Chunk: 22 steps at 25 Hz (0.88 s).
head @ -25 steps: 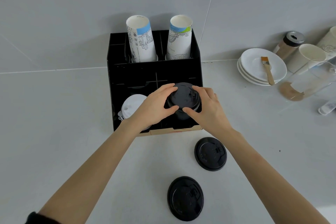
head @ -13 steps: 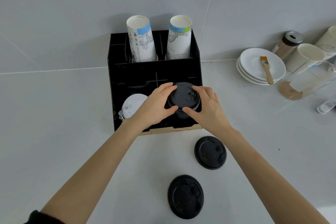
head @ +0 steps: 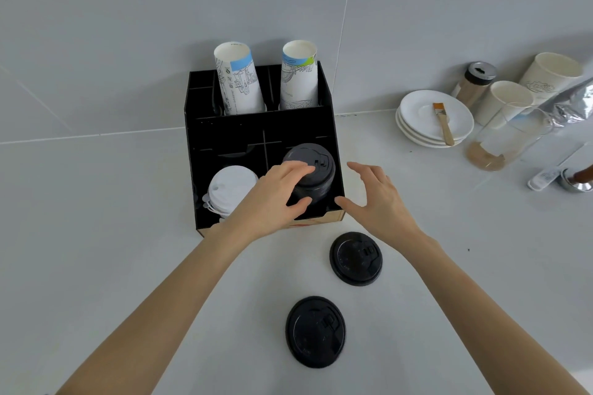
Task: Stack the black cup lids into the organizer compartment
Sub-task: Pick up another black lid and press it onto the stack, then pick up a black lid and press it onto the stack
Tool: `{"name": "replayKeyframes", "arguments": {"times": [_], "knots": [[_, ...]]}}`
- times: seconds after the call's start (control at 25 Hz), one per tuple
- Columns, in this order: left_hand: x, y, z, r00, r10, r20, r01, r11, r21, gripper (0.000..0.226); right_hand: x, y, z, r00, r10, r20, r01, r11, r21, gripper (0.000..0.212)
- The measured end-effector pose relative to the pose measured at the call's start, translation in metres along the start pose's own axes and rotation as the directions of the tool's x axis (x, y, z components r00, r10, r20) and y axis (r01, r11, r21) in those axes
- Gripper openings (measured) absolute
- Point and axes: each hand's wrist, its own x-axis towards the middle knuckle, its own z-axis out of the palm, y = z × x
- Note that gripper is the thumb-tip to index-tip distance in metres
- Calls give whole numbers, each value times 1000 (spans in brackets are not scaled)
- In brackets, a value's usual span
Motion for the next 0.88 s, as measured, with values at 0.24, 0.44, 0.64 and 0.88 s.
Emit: {"name": "replayKeyframes", "arguments": {"times": [0.24, 0.44, 0.64, 0.88], "knots": [[-15, 17, 33, 990, 45, 132, -43, 999, -22, 49, -32, 31, 0, 996, 82, 45, -81, 997, -20, 58], [-23, 20, 65, 969, 0, 248, 13, 999, -51, 57, -52, 53, 11, 985, 133, 109, -133, 991, -8, 58], [-24, 21, 87, 938, -65, 339, 72, 997, -8, 65, -63, 70, 19, 970, 140, 199, -143, 990, -3, 64], [-26, 24, 103, 921, -76, 382, 79, 997, 8, 67, -68, 79, 28, 969, 113, 221, -124, 992, 37, 63]]}}
